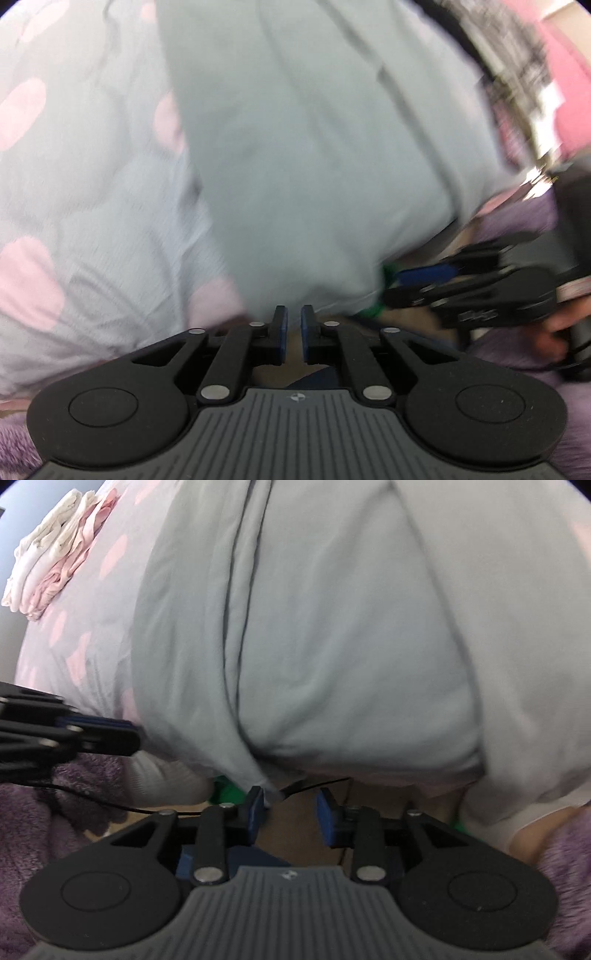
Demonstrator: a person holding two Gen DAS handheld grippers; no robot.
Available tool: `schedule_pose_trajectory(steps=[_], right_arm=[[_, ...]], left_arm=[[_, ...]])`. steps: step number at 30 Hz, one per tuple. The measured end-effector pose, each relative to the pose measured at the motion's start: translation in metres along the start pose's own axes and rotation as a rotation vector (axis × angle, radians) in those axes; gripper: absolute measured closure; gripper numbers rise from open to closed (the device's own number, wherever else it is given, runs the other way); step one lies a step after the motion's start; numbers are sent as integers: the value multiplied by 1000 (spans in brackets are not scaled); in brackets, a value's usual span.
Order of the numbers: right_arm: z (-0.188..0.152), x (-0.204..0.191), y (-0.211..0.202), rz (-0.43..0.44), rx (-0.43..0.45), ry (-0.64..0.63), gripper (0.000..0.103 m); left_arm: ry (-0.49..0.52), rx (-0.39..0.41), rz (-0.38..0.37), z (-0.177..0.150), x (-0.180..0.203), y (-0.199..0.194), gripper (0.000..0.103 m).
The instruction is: Fold clothes
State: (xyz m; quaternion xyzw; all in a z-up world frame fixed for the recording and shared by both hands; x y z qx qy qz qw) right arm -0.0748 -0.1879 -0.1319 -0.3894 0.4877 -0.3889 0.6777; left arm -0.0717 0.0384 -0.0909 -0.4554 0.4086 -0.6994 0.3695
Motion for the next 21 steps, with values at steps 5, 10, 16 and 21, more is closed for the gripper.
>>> schedule_pose_trajectory(steps=[5, 10, 16, 21], right_arm=[[6, -5, -25, -90, 56, -135, 61], [17, -3, -66, -184, 192, -284, 46], [21, 33, -95, -175, 250, -394, 46], [20, 77, -101, -216, 248, -261, 43]], left_arm=[[36, 128, -74, 43, 12, -13, 79], [78, 203, -99, 81, 34, -14, 62], [118, 191, -129, 98, 58, 4, 62], [156, 154, -145, 113, 78, 24, 62]])
Point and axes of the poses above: each gripper's, at about its wrist camera, not at the fingertips, and y roughly the way its jaws point, x to its right, z to its top, the point moved 5 cm from there along y, roughly the way its jaws point, and after that the axes turned 6 degrees about x, right-handed, at the moved point
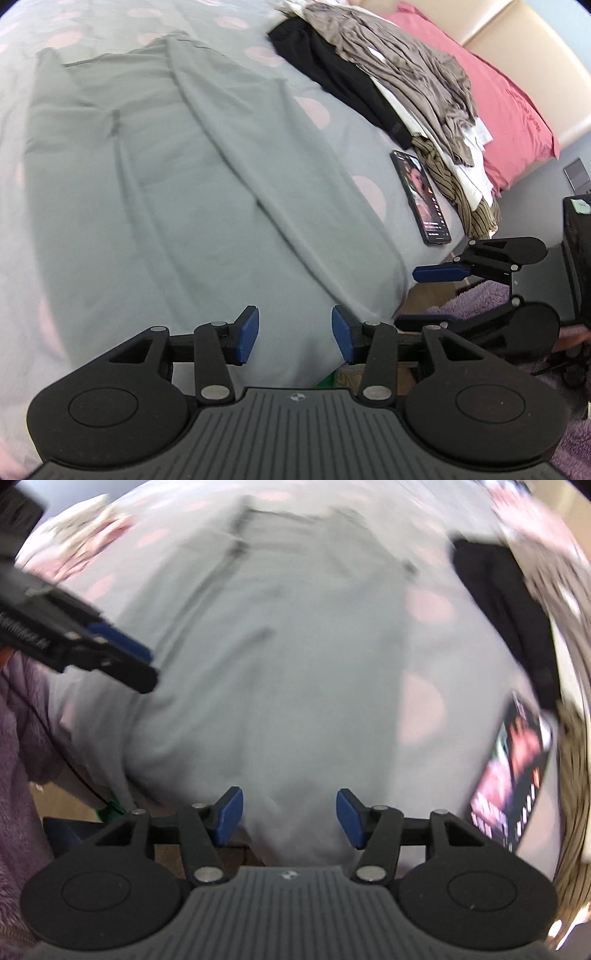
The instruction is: Fold clothes
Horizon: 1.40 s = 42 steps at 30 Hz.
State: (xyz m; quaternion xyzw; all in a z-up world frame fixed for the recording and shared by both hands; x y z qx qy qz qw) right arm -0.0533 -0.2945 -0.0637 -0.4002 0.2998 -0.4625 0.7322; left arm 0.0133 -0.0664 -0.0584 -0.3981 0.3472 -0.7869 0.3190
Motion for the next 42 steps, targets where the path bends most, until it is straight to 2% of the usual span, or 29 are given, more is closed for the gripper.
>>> schedule_pose_trajectory(steps=[3, 5, 10, 13, 17, 19, 22, 24, 25, 30, 33, 37, 42], right_arm=[[-6, 24, 1, -16, -9, 85, 43], [-8, 30, 4, -12, -5, 89, 43], [-10, 33, 23, -7, -28, 52, 45], [-12, 36, 38, 18, -45, 84, 46], [-11, 31, 46, 34, -25, 103, 44], [-11, 25, 47, 37, -15, 98, 49], [-11, 17, 48, 27, -2, 96, 64], [-10, 13, 47, 19, 9, 98, 83], [-9, 12, 45, 18, 13, 106, 88], [-2, 5, 31, 6, 36, 137, 91], [7, -10, 21, -17, 56, 96, 91], [16, -42, 18, -74, 72, -20, 91], [26, -81, 24, -96, 72, -168, 91]], left_arm=[[20, -17, -12, 10, 9, 14, 62], [30, -27, -23, 16, 14, 23, 62], [40, -43, -44, 23, 25, 40, 62], [29, -58, -42, 21, 23, 46, 62], [-3, -77, -21, 17, 15, 52, 62], [-17, -81, -9, 17, 10, 54, 62], [-28, -80, -2, 19, 8, 57, 62], [-30, -78, -2, 20, 8, 58, 62], [-29, -77, -1, 20, 7, 57, 62], [-35, -61, 15, 22, 3, 51, 62], [-45, -37, 24, 27, -2, 44, 62], [-61, -2, 44, 35, -11, 32, 62], [-100, 36, 69, 44, -24, 16, 62]])
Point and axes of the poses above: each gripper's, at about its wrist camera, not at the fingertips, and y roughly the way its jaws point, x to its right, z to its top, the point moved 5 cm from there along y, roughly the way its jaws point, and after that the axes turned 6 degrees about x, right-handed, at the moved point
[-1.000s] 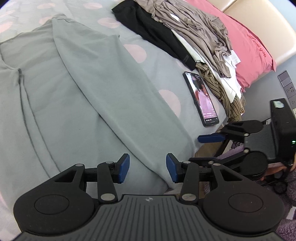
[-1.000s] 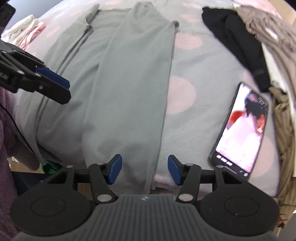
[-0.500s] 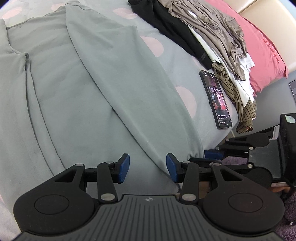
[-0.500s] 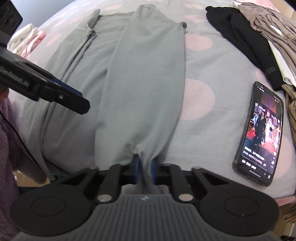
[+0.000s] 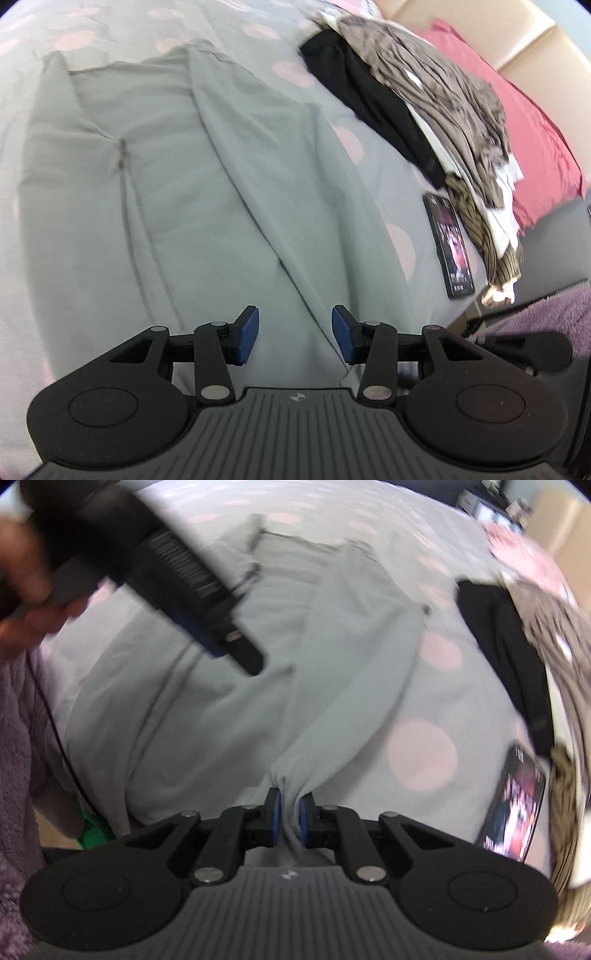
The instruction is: Fold clothes
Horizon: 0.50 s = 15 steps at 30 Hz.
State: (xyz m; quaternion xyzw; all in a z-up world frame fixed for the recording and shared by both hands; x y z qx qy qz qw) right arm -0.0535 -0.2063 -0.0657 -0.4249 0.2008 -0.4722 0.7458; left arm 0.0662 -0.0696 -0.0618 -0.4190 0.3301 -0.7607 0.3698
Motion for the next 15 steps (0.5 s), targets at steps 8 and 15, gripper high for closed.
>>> schedule_pose_trajectory(steps=[8, 15], right_arm=[[10, -47, 20, -5, -43, -248, 91], [10, -55, 32, 14, -89, -315, 91]], left_arm=[[72, 5, 13, 32, 4, -5, 62], [200, -30, 17, 80, 28, 13, 59]])
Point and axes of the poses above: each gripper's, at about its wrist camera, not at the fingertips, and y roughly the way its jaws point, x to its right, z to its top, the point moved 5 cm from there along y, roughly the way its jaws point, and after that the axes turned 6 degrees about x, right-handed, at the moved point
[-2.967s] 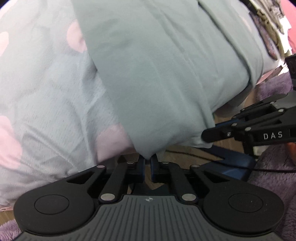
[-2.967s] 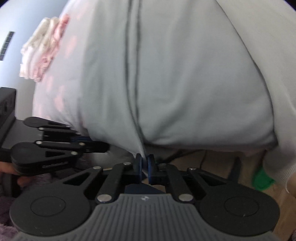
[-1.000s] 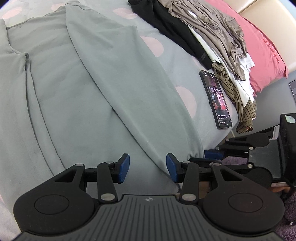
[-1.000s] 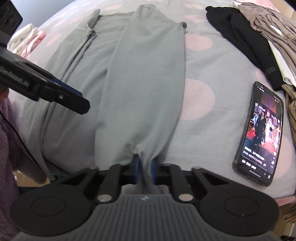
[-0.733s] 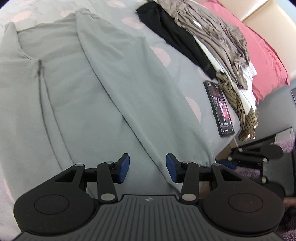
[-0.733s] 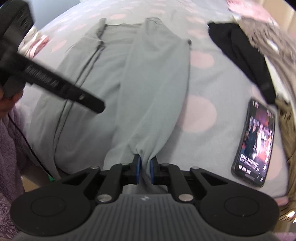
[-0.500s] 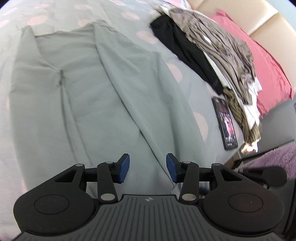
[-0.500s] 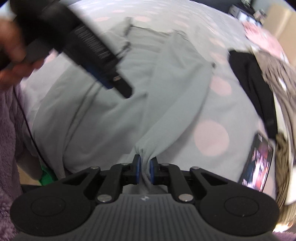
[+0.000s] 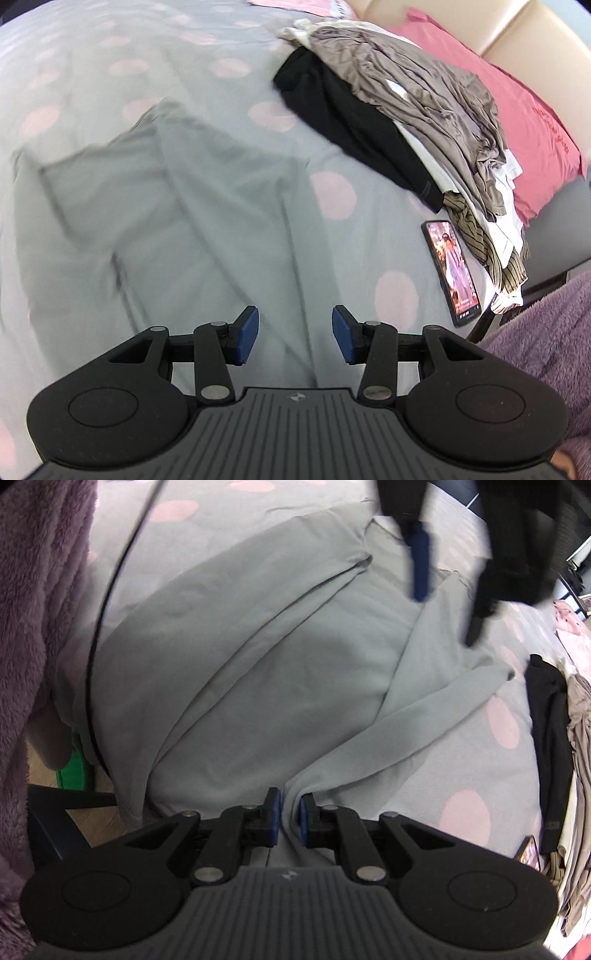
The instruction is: Fold clothes
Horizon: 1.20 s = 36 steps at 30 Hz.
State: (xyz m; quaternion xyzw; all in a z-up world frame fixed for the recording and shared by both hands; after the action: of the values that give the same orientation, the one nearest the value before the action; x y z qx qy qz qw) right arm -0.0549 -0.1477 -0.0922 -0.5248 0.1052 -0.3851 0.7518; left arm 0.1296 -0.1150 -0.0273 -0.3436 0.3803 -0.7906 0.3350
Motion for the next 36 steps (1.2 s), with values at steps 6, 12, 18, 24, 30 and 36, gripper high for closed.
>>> schedule_pose_trajectory(steps=[6, 12, 18, 24, 30, 36], right_arm=[[-1, 0, 2, 20, -7, -5, 90], [-5, 4, 1, 47, -2, 21, 90], [-6, 3, 3, 75, 6, 44, 90], [-8, 3, -3, 85, 15, 57, 90], [-19, 11, -16, 62, 17, 122, 90], [-32, 20, -30, 7, 13, 190, 90]], left_arm=[[109, -47, 19, 46, 26, 42, 57], [150, -79, 95, 76, 38, 95, 57], [171, -115, 162, 86, 33, 126, 66], [169, -132, 181, 88, 24, 141, 93], [74, -51, 93, 91, 6, 113, 100], [-78, 77, -17, 83, -28, 58, 100]])
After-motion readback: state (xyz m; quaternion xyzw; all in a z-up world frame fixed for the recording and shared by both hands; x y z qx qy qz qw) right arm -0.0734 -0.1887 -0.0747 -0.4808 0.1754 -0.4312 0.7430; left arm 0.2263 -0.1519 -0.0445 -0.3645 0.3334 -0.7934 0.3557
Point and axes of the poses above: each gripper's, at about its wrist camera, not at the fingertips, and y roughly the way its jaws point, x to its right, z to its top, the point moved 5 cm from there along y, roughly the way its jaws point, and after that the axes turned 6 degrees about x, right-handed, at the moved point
